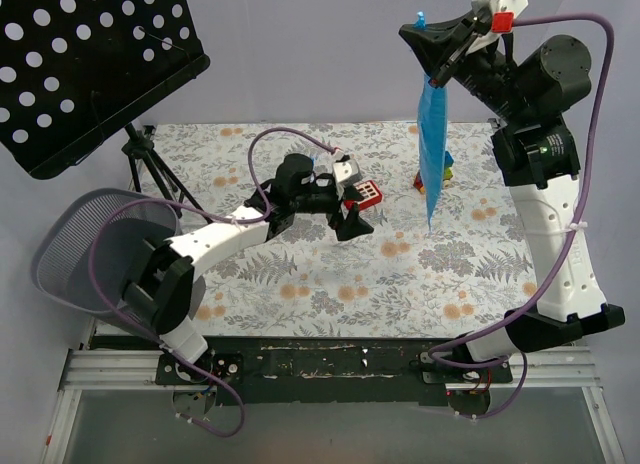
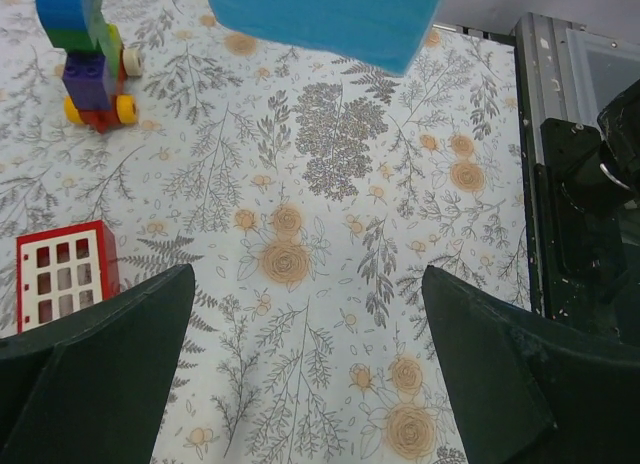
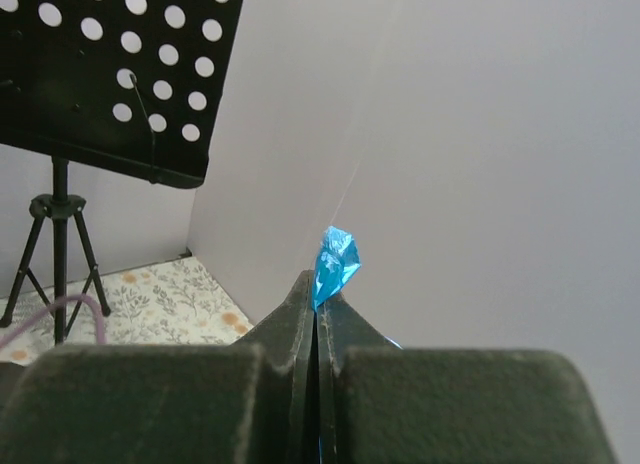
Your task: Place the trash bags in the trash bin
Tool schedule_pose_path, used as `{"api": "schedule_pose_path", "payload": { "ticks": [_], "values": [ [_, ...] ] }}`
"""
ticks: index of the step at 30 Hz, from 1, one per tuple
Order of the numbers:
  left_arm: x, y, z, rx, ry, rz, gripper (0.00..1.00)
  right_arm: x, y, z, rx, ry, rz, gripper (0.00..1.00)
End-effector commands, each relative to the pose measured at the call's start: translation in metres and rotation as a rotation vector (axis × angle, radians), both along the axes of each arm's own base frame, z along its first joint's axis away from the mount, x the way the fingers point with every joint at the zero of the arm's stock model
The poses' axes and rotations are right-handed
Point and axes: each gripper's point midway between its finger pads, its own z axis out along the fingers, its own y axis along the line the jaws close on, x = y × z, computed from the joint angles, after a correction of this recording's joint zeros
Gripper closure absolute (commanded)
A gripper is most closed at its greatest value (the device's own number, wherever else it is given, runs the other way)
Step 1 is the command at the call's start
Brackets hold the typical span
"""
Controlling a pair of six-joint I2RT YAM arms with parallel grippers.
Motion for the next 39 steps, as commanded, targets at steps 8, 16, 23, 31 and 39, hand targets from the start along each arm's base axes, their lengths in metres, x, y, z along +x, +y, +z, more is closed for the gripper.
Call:
{"api": "schedule_pose_path", "payload": {
  "ticks": [8,16,23,31,39],
  "values": [
    [0.019,-0.042,0.041,-0.131,-0.145,-0.069,0.02,-0.045,0.007,0.039,0.028,-0.100,0.124,0.99],
    [0.021,-0.075,0.041,-0.172,-0.119,-0.123,0.02,-0.042,0.006,0.037,0.041,-0.092,0.114,0.99],
    [0.012,-0.116,0.043,-0.210,-0.051,-0.188,0.40,-0.035,-0.001,0.033,0.035,-0.104,0.054,0.99],
    [-0.021,-0.063,0.013,-0.066,0.150,-0.195,1.00,0.031,-0.037,-0.090,0.000,-0.029,-0.227,0.99],
    [-0.046,0.019,-0.069,0.120,0.580,-0.148,1.00,0.134,-0.069,-0.297,-0.120,0.522,-0.451,0.22]
  ]
}}
